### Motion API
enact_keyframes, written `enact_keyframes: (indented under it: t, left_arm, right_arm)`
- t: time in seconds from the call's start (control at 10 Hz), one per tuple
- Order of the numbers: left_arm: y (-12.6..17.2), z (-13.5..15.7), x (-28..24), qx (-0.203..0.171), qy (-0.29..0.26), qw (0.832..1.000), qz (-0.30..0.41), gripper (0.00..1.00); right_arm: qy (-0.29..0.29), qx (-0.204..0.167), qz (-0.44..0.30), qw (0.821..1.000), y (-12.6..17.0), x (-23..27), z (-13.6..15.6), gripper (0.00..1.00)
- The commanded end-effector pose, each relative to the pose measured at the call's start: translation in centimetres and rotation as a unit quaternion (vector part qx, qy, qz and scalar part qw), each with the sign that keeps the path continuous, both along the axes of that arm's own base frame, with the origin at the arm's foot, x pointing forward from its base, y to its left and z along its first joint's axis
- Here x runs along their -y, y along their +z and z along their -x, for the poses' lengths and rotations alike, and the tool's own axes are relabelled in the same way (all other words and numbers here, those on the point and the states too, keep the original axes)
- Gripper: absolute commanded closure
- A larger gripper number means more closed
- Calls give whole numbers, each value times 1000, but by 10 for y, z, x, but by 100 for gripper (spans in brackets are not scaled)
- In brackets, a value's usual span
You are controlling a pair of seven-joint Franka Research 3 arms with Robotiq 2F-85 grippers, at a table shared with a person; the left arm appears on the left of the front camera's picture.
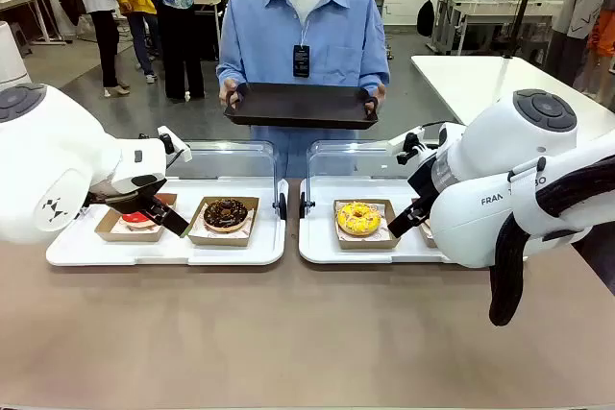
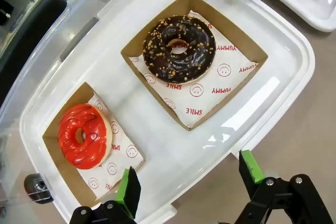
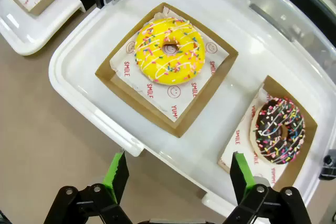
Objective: Provide the desired donut to the person.
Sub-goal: Pick up and lift the Paper togo box containing the Donut pointed at by the person.
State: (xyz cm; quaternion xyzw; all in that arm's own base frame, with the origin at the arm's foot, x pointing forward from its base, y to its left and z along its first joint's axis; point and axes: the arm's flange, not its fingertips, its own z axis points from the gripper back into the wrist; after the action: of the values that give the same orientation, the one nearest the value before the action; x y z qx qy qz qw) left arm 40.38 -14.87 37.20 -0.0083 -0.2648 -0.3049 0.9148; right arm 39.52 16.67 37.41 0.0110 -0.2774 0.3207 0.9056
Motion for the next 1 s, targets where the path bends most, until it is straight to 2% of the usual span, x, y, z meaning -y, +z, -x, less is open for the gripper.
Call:
enact_keyframes:
  t: [0.0, 0.9]
  left_arm:
    - [0, 0, 0, 0, 0, 1000, 0, 0]
    - [0, 0, 0, 0, 0, 1000, 0, 0]
  right_arm:
    - [0, 0, 0, 1000, 0, 0, 0, 0]
    - [0, 0, 0, 1000, 0, 0, 0, 0]
